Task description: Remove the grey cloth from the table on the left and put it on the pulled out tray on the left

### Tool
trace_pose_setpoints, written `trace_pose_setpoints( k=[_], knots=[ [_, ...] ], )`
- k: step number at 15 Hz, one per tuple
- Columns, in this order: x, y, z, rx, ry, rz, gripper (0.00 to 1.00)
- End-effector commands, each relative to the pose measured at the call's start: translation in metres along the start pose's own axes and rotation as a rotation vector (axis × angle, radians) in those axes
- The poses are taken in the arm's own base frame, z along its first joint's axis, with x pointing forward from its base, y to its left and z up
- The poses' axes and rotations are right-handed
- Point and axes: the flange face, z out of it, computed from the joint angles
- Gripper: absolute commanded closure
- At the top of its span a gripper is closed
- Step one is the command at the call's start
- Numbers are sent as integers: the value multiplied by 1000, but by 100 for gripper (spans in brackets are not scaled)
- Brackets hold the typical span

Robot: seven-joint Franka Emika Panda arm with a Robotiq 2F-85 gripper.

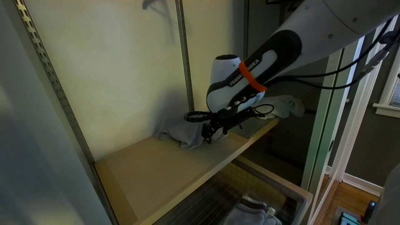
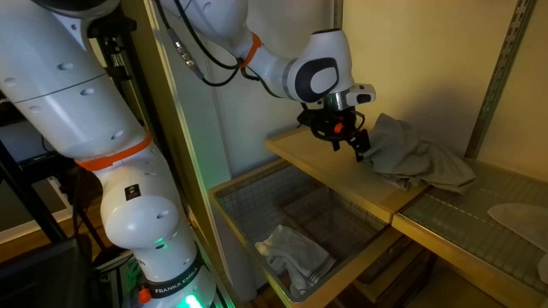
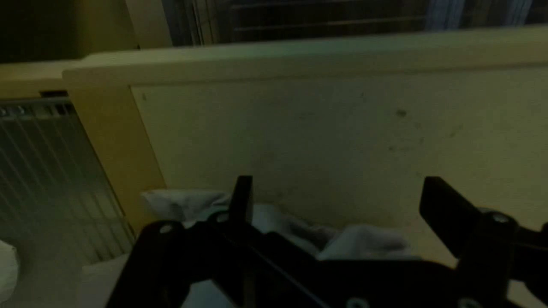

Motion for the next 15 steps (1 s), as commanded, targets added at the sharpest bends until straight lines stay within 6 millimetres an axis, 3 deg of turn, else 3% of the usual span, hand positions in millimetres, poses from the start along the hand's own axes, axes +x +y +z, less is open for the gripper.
trace_pose_setpoints(
  k=[1, 5, 9, 10, 11, 15],
  knots=[
    [54, 10, 18, 14, 80, 109, 0],
    [93, 8, 25, 20, 209, 198, 0],
    [113, 13, 35, -25, 277, 247, 0],
    [114, 13, 39, -36, 270, 256, 25],
    [114, 14, 42, -49, 267, 261, 27],
    [108, 13, 54, -74, 190, 275, 58]
  ],
)
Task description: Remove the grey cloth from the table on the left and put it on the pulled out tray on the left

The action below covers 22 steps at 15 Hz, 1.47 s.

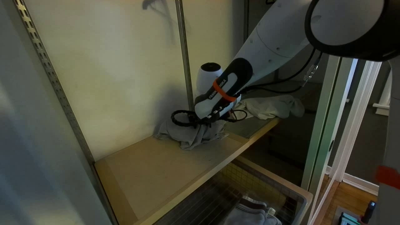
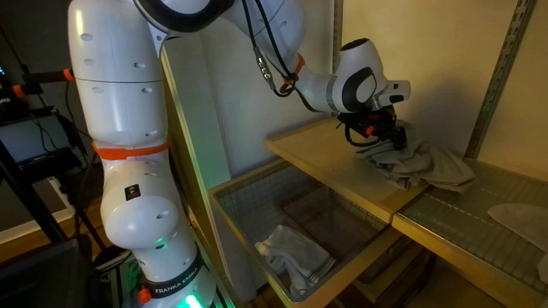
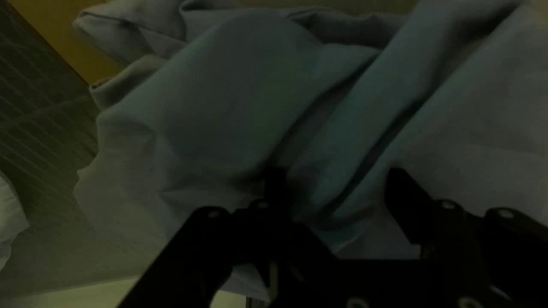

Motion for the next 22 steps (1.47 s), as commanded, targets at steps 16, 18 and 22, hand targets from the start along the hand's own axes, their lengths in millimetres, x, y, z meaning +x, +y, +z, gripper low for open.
trace_pose_setpoints(
  k=[16, 18, 22],
  knots=[
    [-111, -12, -139, 188, -694, -302, 99],
    [-133, -5, -166, 237, -779, -381, 99],
    [-180, 4, -189, 318, -945, -541, 99]
  ],
)
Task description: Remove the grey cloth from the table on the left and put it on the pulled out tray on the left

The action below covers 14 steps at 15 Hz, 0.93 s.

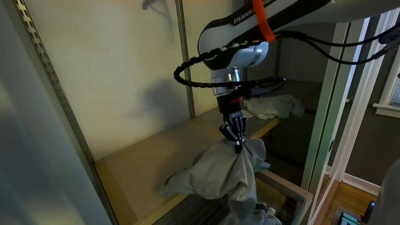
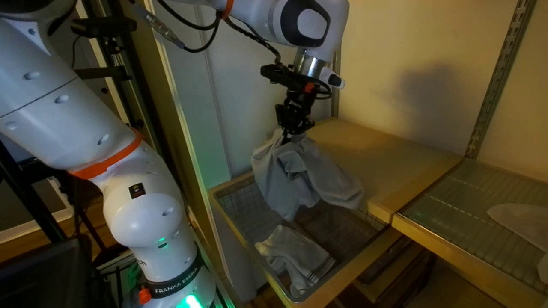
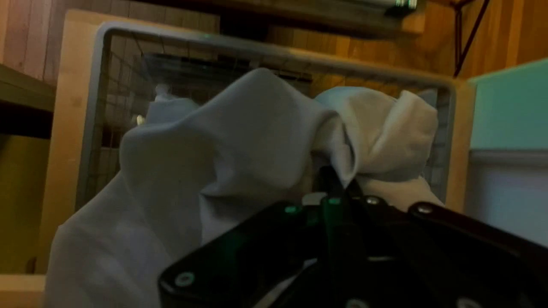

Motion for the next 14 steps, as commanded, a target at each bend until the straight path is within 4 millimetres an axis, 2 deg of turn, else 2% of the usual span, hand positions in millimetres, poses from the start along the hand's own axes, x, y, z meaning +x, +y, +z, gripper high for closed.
trace_pose_setpoints(
  k=[1, 4, 7, 14],
  knots=[
    [-37, -13, 30, 66, -126, -151, 99],
    [-37, -17, 62, 92, -243, -204, 99],
    [-24, -11, 90, 57, -240, -152, 99],
    [16, 13, 142, -48, -8, -58, 99]
  ],
)
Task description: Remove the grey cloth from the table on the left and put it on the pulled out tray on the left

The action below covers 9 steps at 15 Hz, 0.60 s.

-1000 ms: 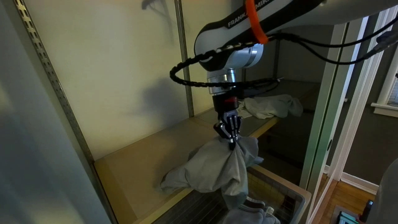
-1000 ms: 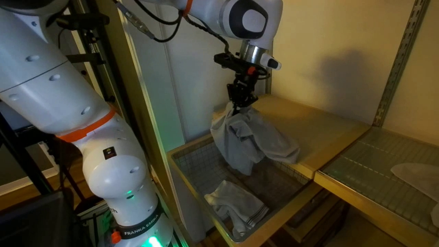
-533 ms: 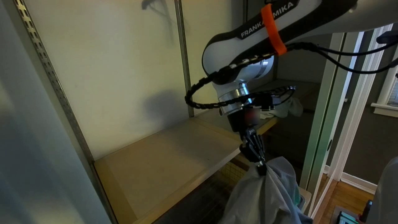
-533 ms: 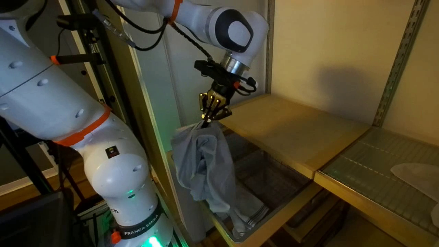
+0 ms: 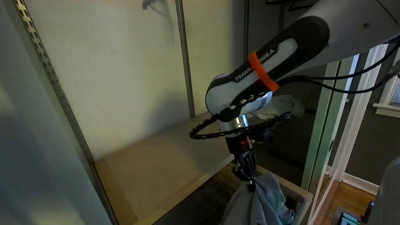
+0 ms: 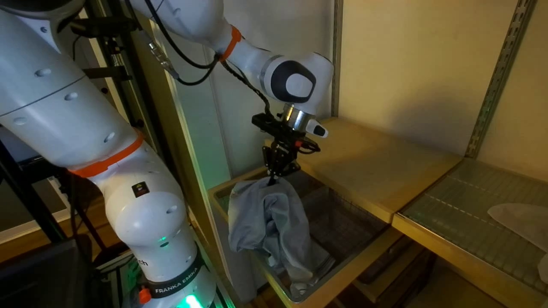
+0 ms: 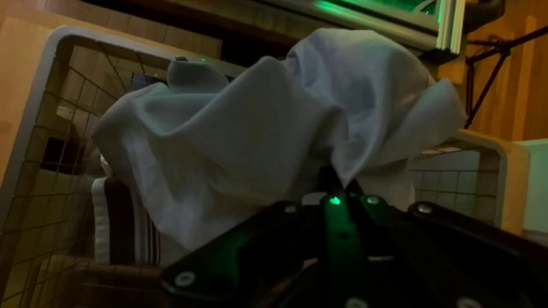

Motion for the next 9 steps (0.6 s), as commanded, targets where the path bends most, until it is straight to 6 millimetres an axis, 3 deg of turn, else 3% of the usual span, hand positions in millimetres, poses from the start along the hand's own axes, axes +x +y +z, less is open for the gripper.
trace_pose_setpoints(
  k=[1, 9],
  knots=[
    [14, 9, 20, -57, 131, 46, 99],
    [32, 23, 33, -168, 431, 95, 99]
  ],
)
